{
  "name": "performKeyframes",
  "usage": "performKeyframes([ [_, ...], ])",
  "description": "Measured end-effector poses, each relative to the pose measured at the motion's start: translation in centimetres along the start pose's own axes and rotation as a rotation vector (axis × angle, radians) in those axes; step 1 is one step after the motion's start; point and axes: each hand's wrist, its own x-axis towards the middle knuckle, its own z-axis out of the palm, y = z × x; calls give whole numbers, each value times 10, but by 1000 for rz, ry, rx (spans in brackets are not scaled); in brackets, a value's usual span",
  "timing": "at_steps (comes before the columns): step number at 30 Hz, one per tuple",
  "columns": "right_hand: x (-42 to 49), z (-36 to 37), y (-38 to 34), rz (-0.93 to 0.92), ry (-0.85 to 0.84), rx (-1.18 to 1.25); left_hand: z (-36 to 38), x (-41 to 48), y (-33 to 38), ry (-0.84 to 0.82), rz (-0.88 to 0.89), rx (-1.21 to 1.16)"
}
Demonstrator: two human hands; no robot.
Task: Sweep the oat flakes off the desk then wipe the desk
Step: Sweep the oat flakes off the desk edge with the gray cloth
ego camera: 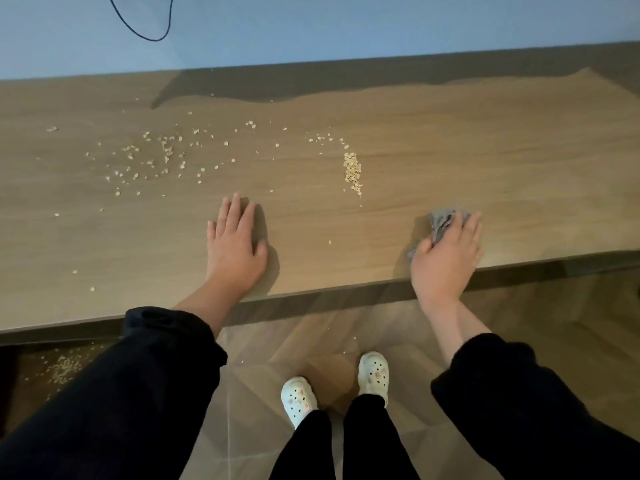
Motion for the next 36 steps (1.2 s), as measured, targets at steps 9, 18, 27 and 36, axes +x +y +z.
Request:
performKeyframes([
  [9, -31, 25, -70, 259, 24, 94, -7, -10, -53, 59, -40, 127],
  [18, -58, 43, -153, 226, -46, 81, -7, -8, -55, 50, -9, 103],
  [27, -9, 29, -87, 247, 49, 90, -5, -8, -57, 66, -2, 91],
  [36, 14, 47, -138, -181, -55, 96, -3, -7, -57, 66, -11, 98],
])
